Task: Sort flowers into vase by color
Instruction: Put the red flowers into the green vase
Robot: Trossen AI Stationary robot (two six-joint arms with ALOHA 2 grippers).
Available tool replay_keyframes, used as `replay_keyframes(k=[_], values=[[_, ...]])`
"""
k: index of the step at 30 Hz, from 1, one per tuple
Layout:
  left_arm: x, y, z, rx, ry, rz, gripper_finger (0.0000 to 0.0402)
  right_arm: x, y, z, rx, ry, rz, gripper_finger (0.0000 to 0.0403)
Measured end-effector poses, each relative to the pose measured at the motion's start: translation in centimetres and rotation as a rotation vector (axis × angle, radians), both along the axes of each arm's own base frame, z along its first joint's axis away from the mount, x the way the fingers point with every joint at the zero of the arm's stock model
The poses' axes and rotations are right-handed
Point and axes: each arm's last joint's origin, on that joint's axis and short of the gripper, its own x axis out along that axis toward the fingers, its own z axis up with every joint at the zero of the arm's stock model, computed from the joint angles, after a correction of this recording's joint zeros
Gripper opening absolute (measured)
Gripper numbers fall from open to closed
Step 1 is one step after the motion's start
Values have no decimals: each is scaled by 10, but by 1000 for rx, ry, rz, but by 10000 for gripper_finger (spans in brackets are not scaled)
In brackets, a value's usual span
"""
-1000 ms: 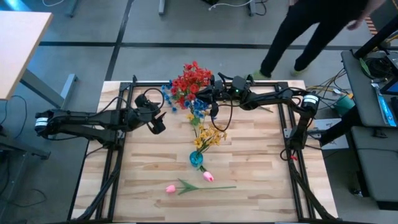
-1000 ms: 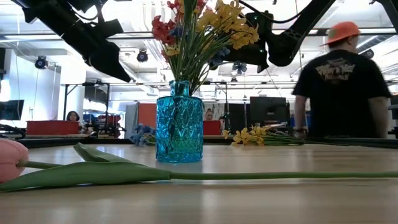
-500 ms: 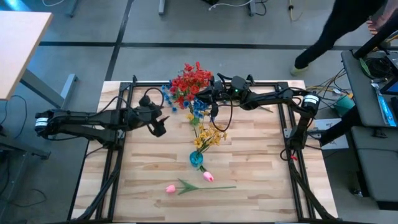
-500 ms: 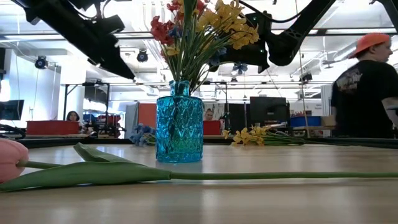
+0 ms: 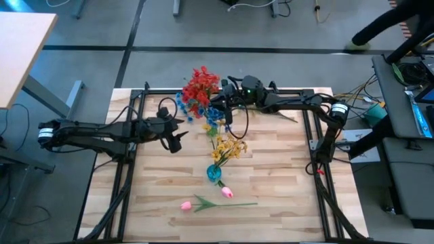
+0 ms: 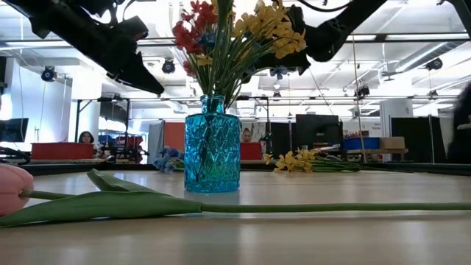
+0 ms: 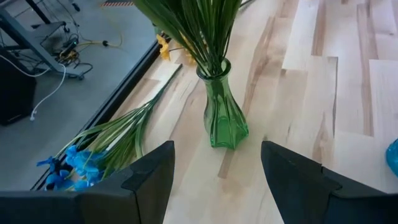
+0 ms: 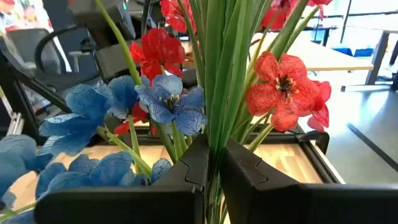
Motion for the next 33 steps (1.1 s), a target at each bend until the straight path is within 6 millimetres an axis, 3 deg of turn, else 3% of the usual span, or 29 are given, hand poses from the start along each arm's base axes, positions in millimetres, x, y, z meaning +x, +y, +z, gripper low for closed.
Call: replay_keyframes(k=[22,33], values=[[0,1,1,22,0,31,223,-2,1,-7,-80,11,7,26],[0,1,1,23,0,32,223,-2,1,-7,-73,12,5,113]])
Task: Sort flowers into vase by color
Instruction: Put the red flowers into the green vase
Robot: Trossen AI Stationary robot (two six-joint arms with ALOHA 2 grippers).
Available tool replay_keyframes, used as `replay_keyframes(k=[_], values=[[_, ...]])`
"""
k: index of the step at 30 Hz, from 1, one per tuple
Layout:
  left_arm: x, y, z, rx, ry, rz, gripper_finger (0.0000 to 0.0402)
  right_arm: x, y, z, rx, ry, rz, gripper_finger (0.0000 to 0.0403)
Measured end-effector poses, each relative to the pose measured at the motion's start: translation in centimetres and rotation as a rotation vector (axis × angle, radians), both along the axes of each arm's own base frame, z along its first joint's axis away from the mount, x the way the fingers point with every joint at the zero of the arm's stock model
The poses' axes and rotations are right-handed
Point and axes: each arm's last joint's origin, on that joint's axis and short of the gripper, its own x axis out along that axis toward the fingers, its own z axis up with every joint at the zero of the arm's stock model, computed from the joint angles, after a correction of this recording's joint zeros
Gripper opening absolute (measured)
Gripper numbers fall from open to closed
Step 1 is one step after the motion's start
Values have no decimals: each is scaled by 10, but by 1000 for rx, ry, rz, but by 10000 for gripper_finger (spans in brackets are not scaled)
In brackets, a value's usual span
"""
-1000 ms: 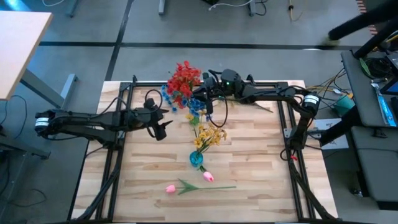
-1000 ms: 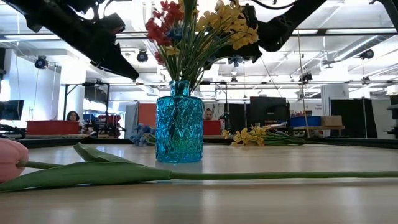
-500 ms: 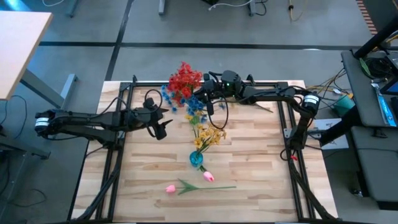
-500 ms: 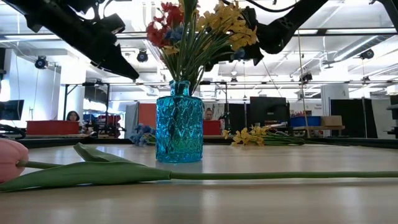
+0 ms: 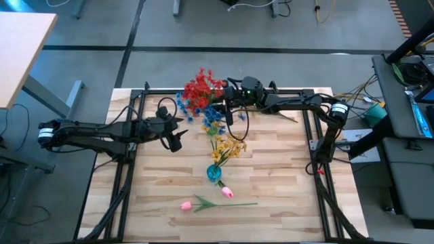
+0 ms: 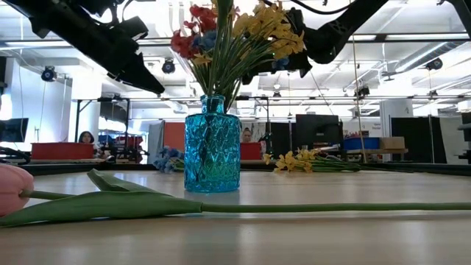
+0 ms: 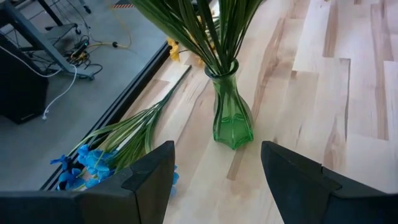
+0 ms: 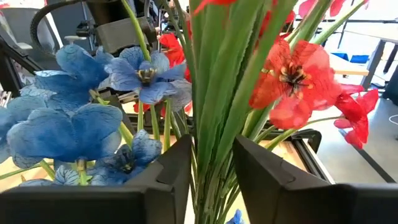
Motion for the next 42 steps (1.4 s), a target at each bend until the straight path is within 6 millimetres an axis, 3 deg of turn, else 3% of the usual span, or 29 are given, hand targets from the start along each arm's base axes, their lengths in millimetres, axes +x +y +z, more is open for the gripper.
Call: replay_keyframes(k=[6,19,29,42], values=[[0,0,0,0,0,0,223,-1,0,2,-1,-4,-9,134],[0,0,0,0,1,0,223,-8,3,21,-10,-42,-37,122],[0,0,0,0,2,0,223,-9,2,21,8,-32,-41,16],[0,0,0,0,4,0,223,-10,3,8,-5,89,-31,13]])
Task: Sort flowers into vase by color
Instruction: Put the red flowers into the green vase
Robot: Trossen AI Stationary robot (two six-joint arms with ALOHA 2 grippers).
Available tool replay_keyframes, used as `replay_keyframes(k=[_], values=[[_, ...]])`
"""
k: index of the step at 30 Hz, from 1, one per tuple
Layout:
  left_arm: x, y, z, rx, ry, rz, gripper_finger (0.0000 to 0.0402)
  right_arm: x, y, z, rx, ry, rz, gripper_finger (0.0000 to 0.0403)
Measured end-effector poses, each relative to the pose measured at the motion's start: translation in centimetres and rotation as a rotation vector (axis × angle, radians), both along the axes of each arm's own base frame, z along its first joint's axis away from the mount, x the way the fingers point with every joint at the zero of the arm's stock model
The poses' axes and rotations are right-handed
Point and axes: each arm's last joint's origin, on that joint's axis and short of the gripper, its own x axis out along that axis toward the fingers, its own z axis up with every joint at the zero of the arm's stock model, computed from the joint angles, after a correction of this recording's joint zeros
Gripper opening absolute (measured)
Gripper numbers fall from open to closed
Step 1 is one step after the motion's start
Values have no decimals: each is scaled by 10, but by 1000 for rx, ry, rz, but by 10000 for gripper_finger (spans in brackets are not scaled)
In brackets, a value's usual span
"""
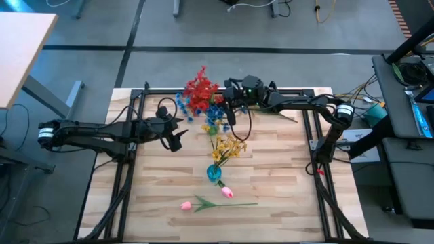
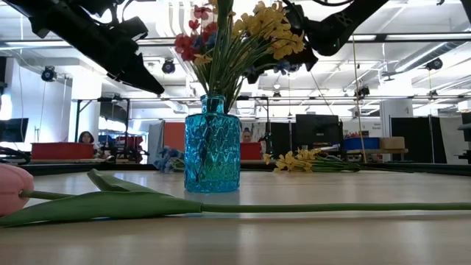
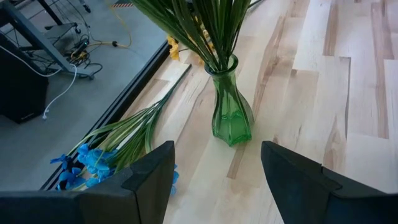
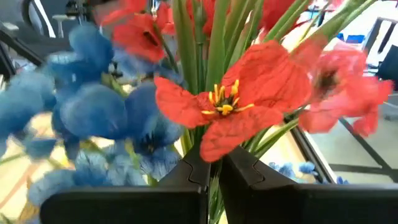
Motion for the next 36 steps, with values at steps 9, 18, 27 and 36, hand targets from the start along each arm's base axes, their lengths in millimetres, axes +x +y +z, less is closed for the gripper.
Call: replay_keyframes(k=[9,18,27,36], values=[[0,0,0,0,0,0,223,0,1,-1,-15,8,5,13],[0,0,0,0,0,0,223,0,1,-6,-35,51,14,13],[0,0,0,0,-1,0,223,-2,1,-11,-35,96,20,13],[0,0,0,-3,-2,2,223,-2,1,-10,-33,88,18,13]])
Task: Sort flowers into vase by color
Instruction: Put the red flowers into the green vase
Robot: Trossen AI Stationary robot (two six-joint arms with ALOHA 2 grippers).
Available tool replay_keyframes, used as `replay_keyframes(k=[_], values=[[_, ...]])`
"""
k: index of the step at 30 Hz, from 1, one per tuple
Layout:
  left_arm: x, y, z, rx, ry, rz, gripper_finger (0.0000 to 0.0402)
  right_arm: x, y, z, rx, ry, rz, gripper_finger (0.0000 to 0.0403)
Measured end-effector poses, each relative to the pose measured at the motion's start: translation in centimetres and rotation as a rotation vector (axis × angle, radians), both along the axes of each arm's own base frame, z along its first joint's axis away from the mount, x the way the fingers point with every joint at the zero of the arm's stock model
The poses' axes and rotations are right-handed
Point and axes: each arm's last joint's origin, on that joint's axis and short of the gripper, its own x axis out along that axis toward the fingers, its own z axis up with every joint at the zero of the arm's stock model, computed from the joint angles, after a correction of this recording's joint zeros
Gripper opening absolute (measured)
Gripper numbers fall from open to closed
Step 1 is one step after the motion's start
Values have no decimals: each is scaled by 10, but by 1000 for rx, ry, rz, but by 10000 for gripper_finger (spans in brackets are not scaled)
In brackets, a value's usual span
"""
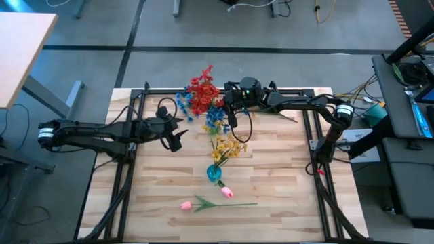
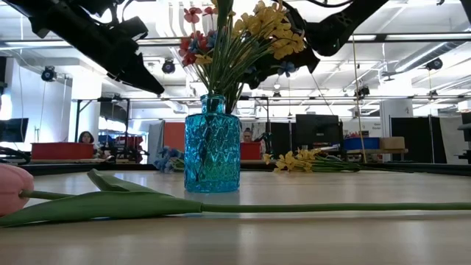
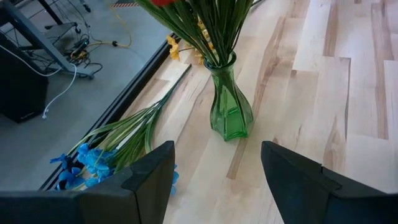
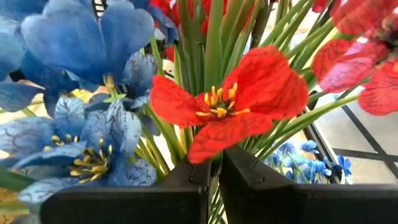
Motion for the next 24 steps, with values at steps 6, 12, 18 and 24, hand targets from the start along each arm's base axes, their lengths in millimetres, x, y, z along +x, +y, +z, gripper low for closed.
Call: replay_keyframes(k=[6,12,18,24], values=[[0,0,0,0,0,0,223,-1,1,4,-6,-12,0,13],[0,0,0,0,2,0,223,-1,0,7,6,-11,-3,15],[0,0,0,-1,5,0,223,0,0,11,15,-9,-7,76],[0,0,-1,-1,7,0,223,1,-1,14,5,-16,-7,155]])
